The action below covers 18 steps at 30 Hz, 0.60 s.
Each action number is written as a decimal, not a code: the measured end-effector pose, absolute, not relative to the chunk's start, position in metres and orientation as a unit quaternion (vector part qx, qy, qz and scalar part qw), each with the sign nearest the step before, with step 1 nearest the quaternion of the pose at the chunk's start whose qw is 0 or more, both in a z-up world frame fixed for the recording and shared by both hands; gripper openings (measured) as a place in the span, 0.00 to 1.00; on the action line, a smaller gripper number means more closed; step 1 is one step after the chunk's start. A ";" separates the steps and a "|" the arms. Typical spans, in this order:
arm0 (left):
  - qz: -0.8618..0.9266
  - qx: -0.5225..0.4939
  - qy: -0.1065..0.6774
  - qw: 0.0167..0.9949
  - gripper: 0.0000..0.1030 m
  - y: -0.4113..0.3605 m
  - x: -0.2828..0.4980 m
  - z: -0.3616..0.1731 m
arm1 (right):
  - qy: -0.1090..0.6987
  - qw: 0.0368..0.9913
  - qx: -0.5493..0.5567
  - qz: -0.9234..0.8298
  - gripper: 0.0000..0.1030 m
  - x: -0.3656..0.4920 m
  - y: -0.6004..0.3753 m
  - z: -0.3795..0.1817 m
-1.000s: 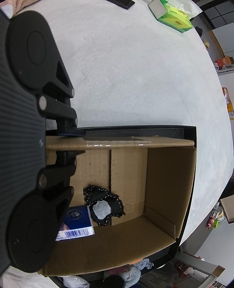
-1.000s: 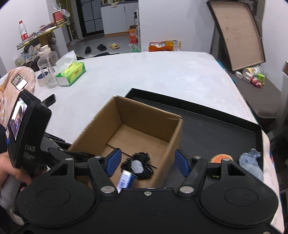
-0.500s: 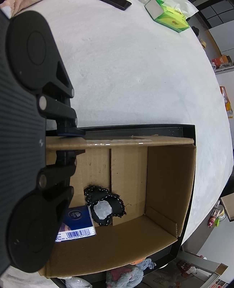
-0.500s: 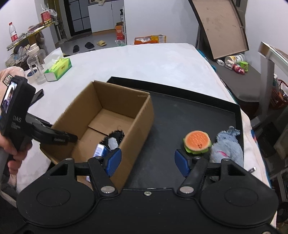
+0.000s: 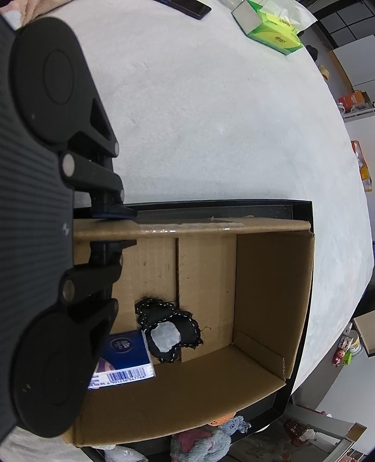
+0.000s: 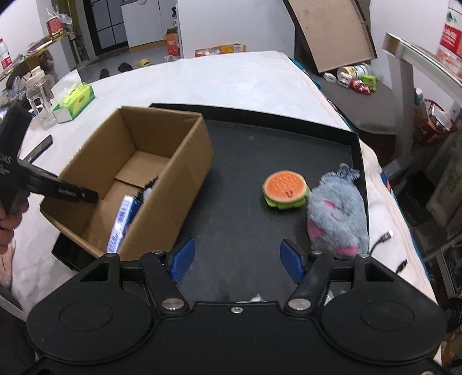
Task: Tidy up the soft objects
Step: 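Move the right tool back to the white cloth bundle on the tray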
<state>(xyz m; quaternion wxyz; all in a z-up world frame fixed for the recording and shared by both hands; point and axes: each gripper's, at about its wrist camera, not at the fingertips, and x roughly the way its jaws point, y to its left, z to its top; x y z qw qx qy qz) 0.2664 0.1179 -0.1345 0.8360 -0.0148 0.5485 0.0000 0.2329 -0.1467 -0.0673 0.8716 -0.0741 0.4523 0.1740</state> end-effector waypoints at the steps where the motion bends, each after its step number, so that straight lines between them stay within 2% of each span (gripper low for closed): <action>1: 0.000 -0.015 0.549 0.836 0.10 0.118 0.266 -0.135 | 0.455 0.871 -0.074 0.173 0.63 0.232 -0.149 -0.069; 18: 0.001 -0.012 0.549 0.836 0.10 0.117 0.266 -0.135 | 0.506 0.846 -0.071 0.150 0.63 0.224 -0.172 -0.120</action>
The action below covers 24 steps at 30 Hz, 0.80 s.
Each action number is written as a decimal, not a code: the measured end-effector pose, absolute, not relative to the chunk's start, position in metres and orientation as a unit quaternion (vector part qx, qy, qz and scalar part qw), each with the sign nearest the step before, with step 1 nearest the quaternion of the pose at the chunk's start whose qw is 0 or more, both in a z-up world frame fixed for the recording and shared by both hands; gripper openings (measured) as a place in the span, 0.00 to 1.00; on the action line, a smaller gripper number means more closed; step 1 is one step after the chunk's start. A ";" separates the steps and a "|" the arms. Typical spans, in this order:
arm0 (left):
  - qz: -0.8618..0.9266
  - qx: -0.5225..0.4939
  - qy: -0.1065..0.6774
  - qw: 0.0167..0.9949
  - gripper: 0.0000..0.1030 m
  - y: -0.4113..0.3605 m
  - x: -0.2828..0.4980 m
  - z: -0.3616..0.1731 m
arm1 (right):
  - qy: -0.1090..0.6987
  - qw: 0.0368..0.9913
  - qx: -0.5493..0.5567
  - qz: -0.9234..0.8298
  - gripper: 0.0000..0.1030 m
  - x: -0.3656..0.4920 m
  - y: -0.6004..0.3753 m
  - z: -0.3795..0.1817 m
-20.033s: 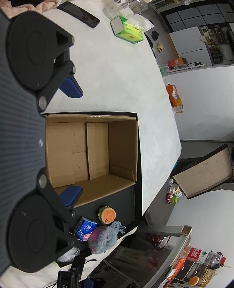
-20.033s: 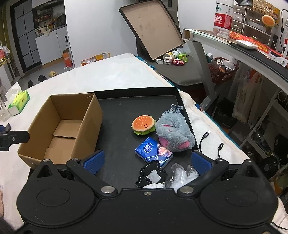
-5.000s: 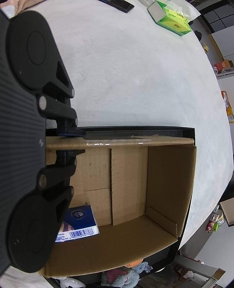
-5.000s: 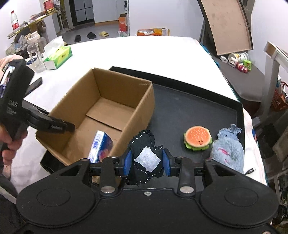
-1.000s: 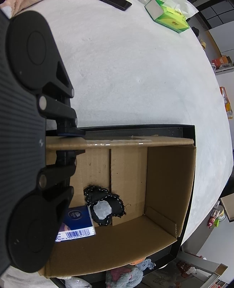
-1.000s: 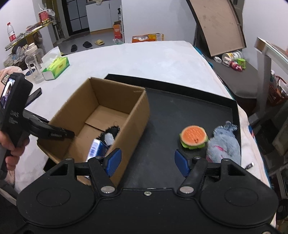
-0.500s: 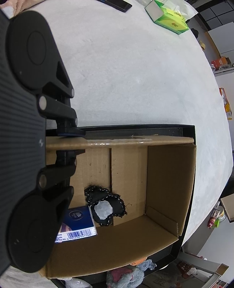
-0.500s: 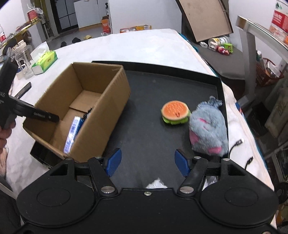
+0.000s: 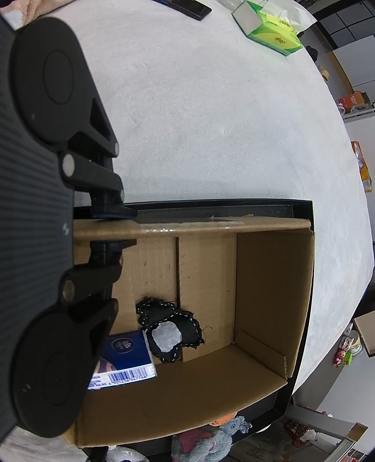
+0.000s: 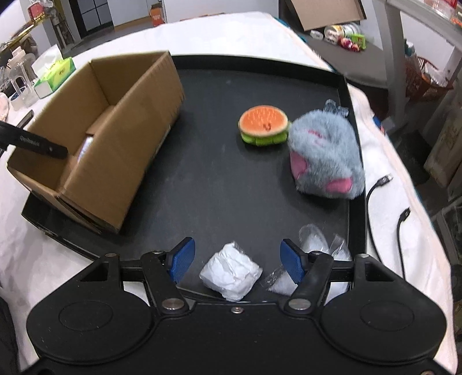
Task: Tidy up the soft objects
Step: 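Move the right tool back to the white cloth bundle on the tray, then close the right tool on the white cloth bundle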
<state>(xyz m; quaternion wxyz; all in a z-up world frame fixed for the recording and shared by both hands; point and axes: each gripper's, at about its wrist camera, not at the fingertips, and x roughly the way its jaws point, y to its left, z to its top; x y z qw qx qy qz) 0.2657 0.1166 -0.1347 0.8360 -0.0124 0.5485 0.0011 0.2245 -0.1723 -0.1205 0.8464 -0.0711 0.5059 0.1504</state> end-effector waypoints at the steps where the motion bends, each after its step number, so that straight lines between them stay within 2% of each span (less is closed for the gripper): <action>1: 0.001 -0.012 0.549 0.836 0.10 0.117 0.266 -0.135 | 0.509 0.845 -0.072 0.150 0.63 0.224 -0.172 -0.124; 11: 0.001 -0.013 0.549 0.836 0.10 0.117 0.266 -0.135 | 0.525 0.832 -0.092 0.154 0.62 0.222 -0.162 -0.145; 19: 0.001 -0.013 0.549 0.836 0.10 0.117 0.266 -0.135 | 0.531 0.829 -0.100 0.146 0.53 0.224 -0.162 -0.154; 24: 0.001 -0.013 0.549 0.836 0.10 0.117 0.266 -0.135 | 0.527 0.831 -0.103 0.146 0.51 0.227 -0.162 -0.156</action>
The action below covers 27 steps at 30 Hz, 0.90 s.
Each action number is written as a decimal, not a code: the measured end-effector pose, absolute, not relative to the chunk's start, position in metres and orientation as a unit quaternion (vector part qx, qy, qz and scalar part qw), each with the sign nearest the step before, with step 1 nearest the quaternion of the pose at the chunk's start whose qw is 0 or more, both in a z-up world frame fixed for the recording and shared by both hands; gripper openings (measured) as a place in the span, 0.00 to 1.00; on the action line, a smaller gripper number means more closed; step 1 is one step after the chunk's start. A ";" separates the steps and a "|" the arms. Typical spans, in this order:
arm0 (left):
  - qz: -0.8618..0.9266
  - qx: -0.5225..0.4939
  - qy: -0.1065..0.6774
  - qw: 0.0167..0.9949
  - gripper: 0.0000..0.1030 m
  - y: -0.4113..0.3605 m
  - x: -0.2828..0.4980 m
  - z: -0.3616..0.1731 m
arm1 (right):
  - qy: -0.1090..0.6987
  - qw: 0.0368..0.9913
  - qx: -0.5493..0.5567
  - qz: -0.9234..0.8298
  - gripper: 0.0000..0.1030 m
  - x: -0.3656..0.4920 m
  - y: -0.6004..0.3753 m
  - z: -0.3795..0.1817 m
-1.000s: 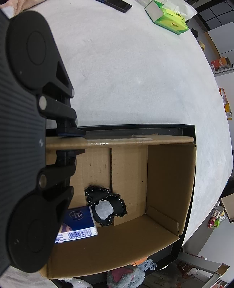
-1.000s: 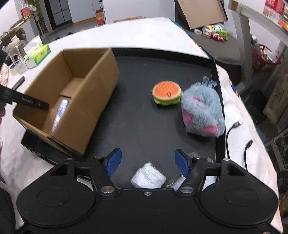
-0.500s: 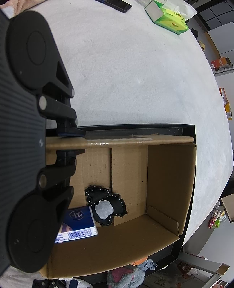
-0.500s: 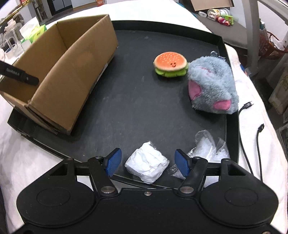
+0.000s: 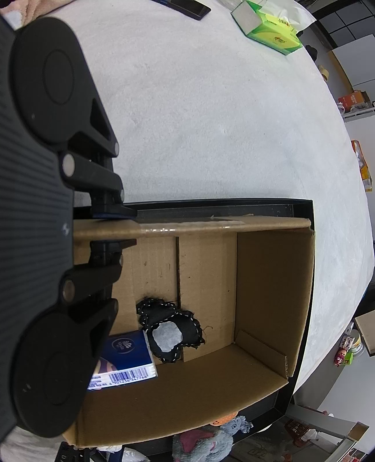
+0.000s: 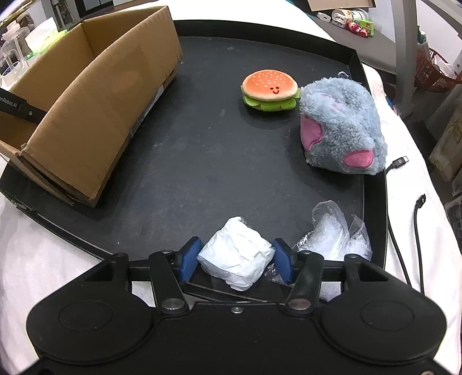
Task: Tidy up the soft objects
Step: 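Close the right tool on the white cloth bundle, then carry the white cloth bundle with the right tool over the box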
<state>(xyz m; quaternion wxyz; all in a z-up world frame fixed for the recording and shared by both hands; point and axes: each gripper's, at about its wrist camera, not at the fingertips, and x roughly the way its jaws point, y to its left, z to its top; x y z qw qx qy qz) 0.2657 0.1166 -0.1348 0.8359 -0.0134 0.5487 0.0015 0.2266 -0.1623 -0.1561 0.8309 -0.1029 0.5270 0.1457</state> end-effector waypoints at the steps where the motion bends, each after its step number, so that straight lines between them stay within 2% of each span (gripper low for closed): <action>1: 0.001 -0.013 0.549 0.836 0.11 0.117 0.266 -0.135 | 0.526 0.831 -0.105 0.149 0.51 0.226 -0.162 -0.156; 12: 0.002 -0.013 0.549 0.836 0.10 0.117 0.266 -0.135 | 0.508 0.837 -0.114 0.169 0.50 0.220 -0.151 -0.145; 27: 0.001 -0.018 0.550 0.835 0.11 0.119 0.265 -0.137 | 0.456 0.860 -0.109 0.199 0.50 0.241 -0.121 -0.087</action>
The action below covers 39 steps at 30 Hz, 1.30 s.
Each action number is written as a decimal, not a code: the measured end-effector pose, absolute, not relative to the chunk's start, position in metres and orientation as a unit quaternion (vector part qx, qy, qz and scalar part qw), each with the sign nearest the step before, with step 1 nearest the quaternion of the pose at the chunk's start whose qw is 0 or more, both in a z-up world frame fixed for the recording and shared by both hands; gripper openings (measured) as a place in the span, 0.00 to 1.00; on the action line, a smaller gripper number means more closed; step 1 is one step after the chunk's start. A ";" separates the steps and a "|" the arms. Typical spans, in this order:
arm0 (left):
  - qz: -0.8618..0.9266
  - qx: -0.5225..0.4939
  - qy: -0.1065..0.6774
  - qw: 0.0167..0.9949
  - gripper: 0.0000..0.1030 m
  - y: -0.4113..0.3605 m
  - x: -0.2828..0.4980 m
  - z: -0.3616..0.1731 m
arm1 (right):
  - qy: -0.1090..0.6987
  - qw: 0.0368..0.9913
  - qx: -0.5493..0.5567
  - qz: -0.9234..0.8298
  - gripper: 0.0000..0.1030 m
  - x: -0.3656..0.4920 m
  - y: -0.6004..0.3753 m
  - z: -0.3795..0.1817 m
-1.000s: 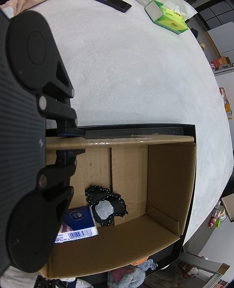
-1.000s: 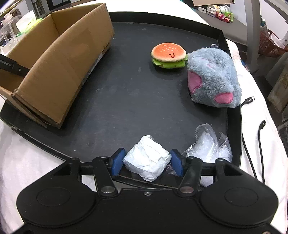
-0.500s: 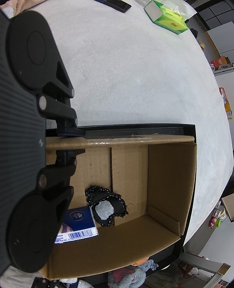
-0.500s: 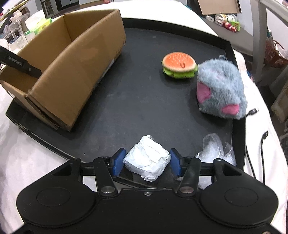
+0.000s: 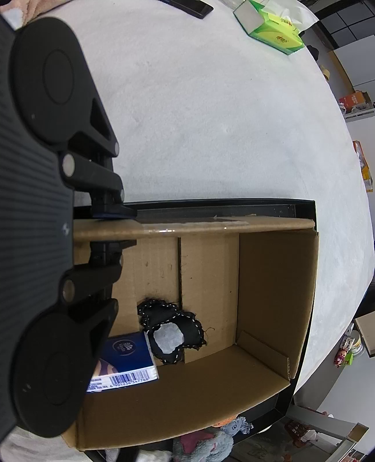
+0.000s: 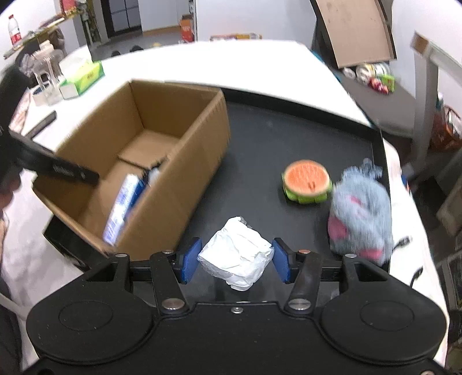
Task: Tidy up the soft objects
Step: 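Carry the white cloth bundle with the right tool over the box, then open the right tool to drop the white bundle into the box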
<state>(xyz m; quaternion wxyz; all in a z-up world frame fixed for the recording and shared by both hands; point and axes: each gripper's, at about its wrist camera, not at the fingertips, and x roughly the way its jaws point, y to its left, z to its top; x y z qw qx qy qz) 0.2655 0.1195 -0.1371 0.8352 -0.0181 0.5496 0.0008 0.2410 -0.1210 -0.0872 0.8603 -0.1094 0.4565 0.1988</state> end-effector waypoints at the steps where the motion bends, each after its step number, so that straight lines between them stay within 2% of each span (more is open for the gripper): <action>1: 0.001 -0.019 0.550 0.835 0.11 0.120 0.266 -0.137 | 0.452 0.862 -0.109 0.202 0.50 0.242 -0.119 -0.084; 17: 0.007 -0.027 0.549 0.835 0.10 0.121 0.266 -0.138 | 0.393 0.877 -0.104 0.257 0.50 0.257 -0.074 -0.042; 28: 0.000 -0.028 0.553 0.833 0.10 0.122 0.267 -0.139 | 0.380 0.866 -0.129 0.300 0.50 0.271 -0.022 -0.045; 39: -0.004 -0.033 0.555 0.831 0.10 0.125 0.270 -0.141 | 0.386 0.862 -0.130 0.301 0.51 0.283 -0.010 -0.056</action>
